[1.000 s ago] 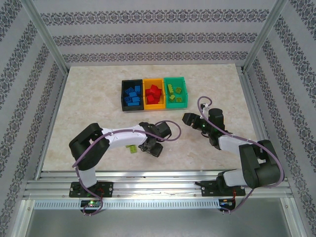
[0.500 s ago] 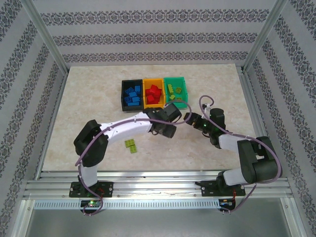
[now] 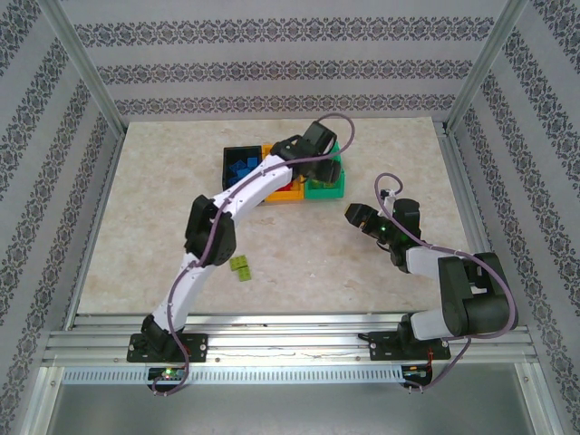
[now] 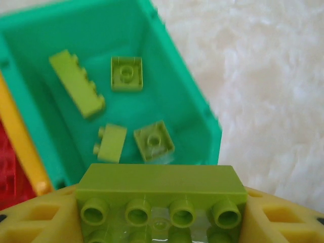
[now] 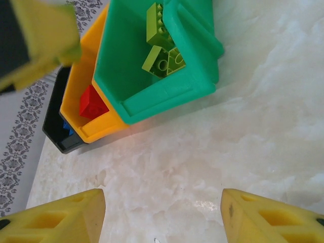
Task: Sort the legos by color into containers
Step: Place the lego in the container, then pick up the lego from the middle-left of the table.
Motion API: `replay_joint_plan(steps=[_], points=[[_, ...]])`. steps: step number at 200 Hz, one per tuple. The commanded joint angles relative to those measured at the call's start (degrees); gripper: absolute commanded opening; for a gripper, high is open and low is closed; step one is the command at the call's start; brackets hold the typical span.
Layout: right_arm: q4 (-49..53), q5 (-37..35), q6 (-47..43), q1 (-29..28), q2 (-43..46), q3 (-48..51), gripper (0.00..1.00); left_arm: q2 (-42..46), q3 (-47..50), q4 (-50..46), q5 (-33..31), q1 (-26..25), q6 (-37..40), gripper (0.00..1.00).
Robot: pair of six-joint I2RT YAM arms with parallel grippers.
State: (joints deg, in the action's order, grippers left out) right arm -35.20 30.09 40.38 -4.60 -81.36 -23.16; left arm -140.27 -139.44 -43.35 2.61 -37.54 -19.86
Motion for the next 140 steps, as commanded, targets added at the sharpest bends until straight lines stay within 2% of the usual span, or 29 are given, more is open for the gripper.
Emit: replay_joint_plan(steps=[1,13,39,58,77,97,122,140], points=[[-1.7,0.77,-0.26,0.35,0.85,0.44,0.62,-6.66,-15.33,-10.07,0.95,0.68,2.54,0.62],[-1.58,0.8,-0.3,0.29,1.01,0.45,0.62,-8.17,-18.64,-10.4,0.67,1.44,1.91,0.65],[-1.63,0.86,-0.3,0.29,1.08,0.4,0.62,-5.85,-15.66,-9.71,2.62,2.28,0.83,0.75],[-1.83,1.18,-0.06,0.3,0.78,0.36,0.62,-2.46,-10.65,-9.49,2.28,2.05,2.52,0.83],[-2.24,1.36,0.03,0.19,0.49,0.34,0.62,1.92,-3.75,-8.84,0.25,2.07,3.8,0.84],[-2.21,1.47,0.14,0.21,0.39,0.36,0.62,9.09,7.23,-5.24,-0.29,1.82,3.95,0.84],[-2.25,1.68,0.33,0.2,0.47,0.43,0.62,22.36,28.02,4.54,-1.04,0.89,2.74,0.83],[-2.54,1.82,0.55,-0.14,0.17,0.47,0.62,31.86,42.8,8.27,-1.24,0.8,0.26,0.83]])
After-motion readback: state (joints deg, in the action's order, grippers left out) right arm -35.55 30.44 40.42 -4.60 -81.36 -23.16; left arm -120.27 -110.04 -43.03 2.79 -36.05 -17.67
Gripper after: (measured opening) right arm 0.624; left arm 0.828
